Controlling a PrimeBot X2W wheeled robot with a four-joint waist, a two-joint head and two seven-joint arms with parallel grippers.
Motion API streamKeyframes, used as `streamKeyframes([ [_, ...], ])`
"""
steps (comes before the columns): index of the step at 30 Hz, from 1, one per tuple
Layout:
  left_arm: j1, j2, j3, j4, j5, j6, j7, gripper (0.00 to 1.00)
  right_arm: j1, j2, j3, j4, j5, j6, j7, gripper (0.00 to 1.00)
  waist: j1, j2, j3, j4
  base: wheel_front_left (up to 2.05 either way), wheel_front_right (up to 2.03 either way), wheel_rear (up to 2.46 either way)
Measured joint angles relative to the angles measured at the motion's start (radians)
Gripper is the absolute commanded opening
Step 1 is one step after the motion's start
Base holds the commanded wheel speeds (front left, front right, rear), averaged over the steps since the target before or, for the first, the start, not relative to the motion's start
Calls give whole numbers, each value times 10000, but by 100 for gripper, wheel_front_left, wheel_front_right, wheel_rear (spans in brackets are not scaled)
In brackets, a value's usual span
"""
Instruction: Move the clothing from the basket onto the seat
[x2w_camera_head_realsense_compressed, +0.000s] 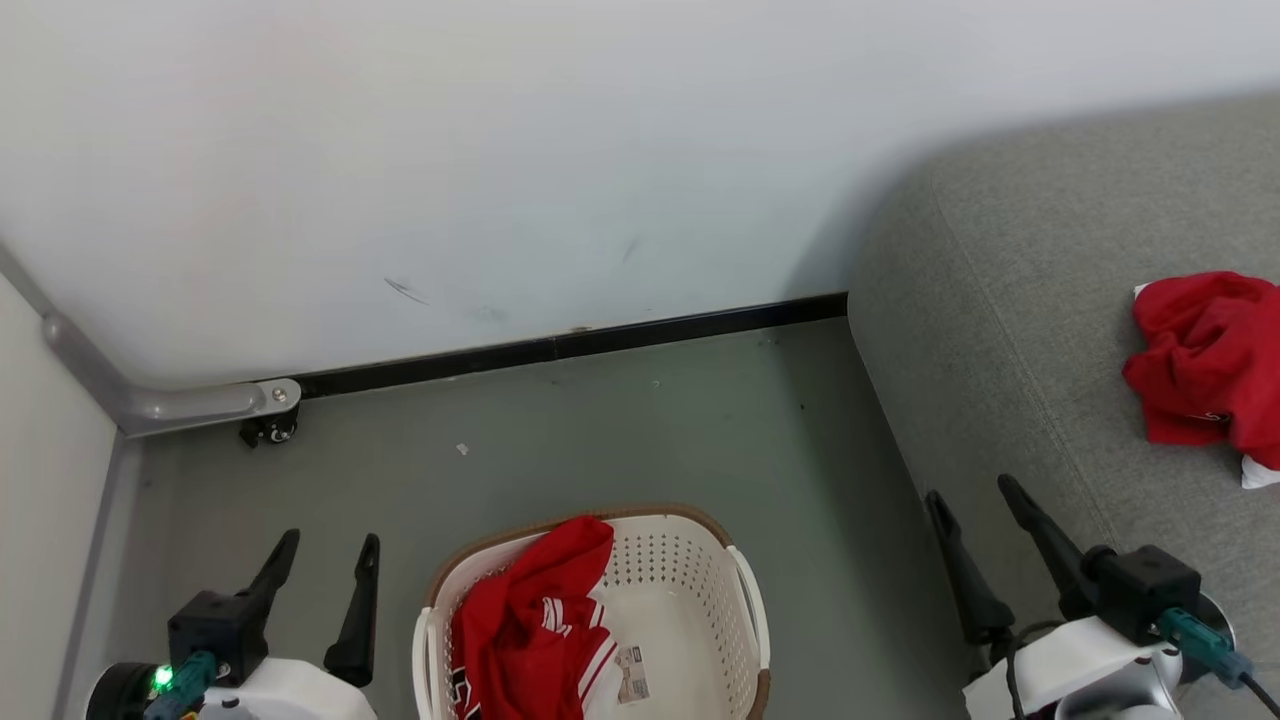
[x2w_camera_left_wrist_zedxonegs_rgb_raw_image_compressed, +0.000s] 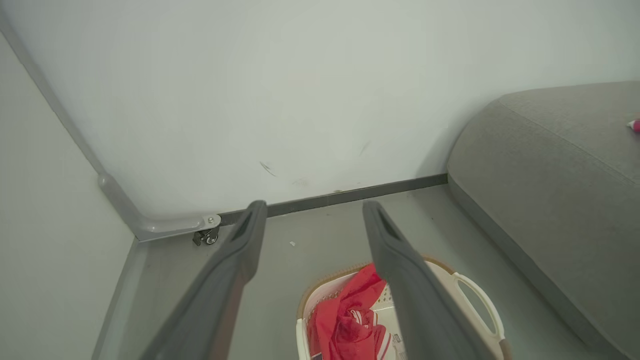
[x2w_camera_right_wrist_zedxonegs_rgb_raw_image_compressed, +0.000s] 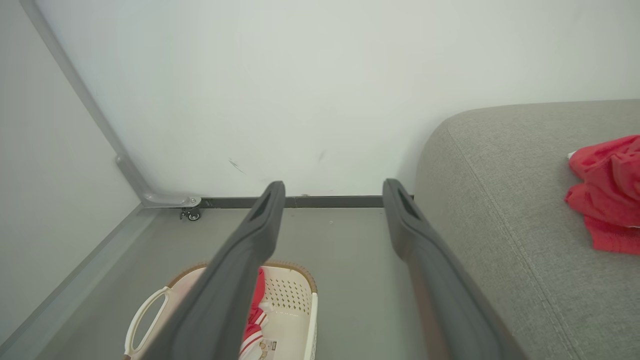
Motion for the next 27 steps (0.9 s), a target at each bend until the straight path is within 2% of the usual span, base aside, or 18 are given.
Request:
streamKeyframes([
  [14, -1673, -430, -857, 1223, 286, -514, 713, 100, -922, 4, -577, -823, -151, 0, 25, 100, 0, 0, 1117, -253, 0, 0, 0],
  [27, -2828, -683, -1231, 2368, 614, -809, 974, 100, -1900, 4, -558, -1342, -102, 0, 79, 100, 0, 0, 2472, -634, 0, 0, 0],
])
